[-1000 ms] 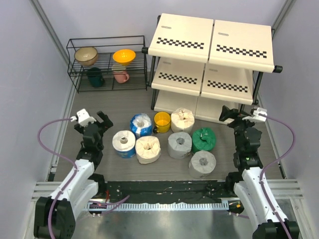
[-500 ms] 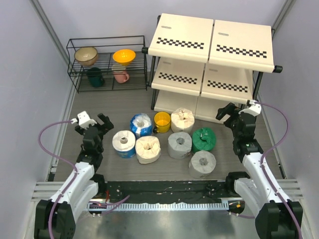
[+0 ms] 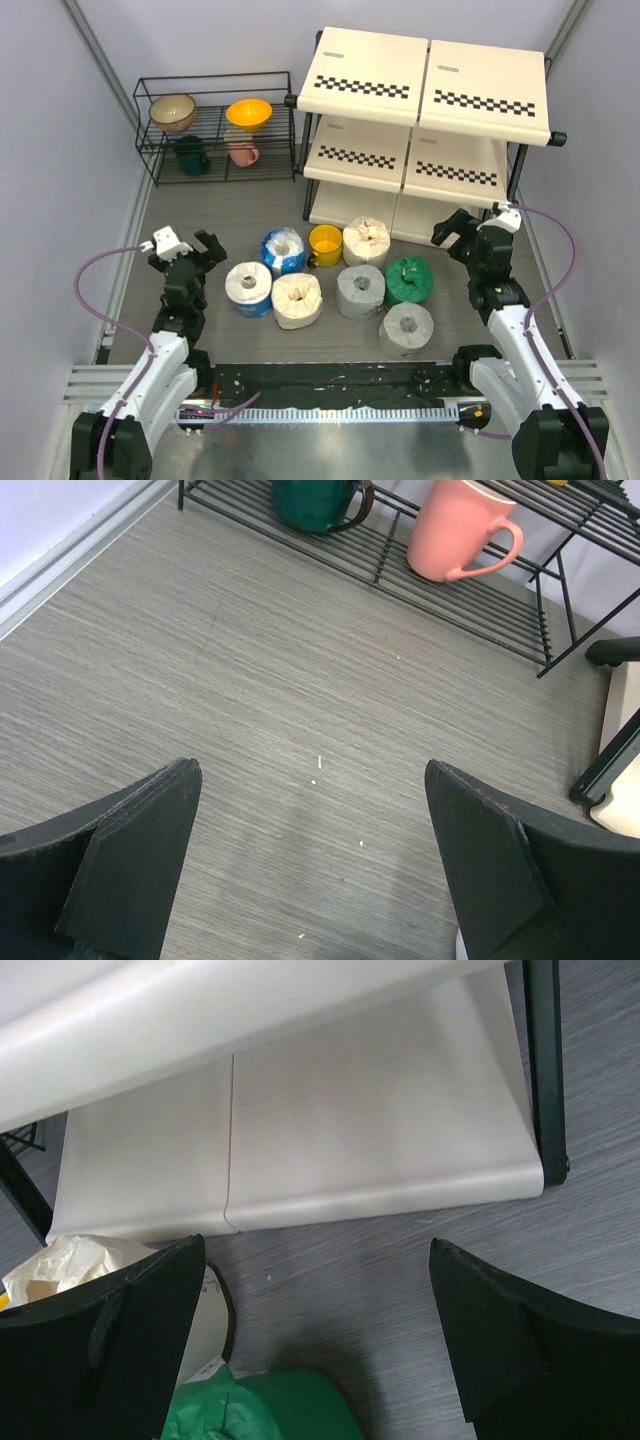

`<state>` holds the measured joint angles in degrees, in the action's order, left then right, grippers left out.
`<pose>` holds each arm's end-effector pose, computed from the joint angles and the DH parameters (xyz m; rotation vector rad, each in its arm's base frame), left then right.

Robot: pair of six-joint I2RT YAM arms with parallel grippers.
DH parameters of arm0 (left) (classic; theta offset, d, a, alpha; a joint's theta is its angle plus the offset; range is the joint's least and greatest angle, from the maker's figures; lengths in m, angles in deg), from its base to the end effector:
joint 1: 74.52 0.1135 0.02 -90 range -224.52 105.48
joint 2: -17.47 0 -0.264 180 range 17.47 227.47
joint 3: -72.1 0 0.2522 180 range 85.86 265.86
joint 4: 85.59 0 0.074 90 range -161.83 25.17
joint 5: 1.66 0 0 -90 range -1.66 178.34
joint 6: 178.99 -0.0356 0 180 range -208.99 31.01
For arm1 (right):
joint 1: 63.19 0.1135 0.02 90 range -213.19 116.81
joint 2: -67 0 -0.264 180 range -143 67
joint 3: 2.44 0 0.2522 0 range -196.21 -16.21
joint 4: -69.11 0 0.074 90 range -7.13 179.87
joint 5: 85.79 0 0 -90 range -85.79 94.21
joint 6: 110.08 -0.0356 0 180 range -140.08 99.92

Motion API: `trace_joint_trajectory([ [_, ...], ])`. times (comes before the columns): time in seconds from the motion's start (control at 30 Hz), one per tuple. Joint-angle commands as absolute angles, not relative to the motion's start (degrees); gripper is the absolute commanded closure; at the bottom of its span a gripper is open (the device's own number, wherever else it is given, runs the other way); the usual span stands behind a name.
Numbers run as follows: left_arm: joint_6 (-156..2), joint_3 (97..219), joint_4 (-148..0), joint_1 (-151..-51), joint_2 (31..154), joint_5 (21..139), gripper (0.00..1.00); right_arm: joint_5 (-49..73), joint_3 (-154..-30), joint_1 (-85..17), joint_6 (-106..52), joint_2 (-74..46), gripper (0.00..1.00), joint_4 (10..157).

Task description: Place and organize the paper towels onto the shelf

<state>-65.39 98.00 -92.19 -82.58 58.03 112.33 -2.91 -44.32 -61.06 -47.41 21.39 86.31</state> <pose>0.1693 -0.0093 0.2064 -0.5315 1.6143 -0.0543 0.1891 0.0026 0.2467 0.5037 1.8730 0.2225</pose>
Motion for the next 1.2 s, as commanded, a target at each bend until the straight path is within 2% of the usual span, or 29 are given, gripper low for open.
trace_joint_trajectory([
  [0.0, -65.96, 97.20, -94.51, -82.43, 56.76, 112.60, 0.00, -1.59, -47.14, -61.17, -47.32, 22.09, 0.01, 89.20],
  [0.37, -65.87, 98.07, -94.33, -82.35, 58.34, 112.42, 0.01, -3.88, -46.88, -60.03, -47.49, 24.64, 0.06, 92.45],
  [0.7, -65.96, 98.51, -94.16, -82.43, 59.14, 112.34, 0.00, -12.58, -52.41, -50.81, -49.78, 22.96, 0.07, 99.66],
  [0.93, -65.96, 98.25, -94.16, -82.43, 58.61, 112.60, 0.00, -10.65, -55.84, -47.99, -52.33, 23.23, 0.07, 104.66],
  [1.17, -65.70, 98.78, -94.16, -82.43, 59.57, 113.13, 0.00, -6.17, -59.10, -45.36, -54.53, 18.40, 0.11, 113.89],
])
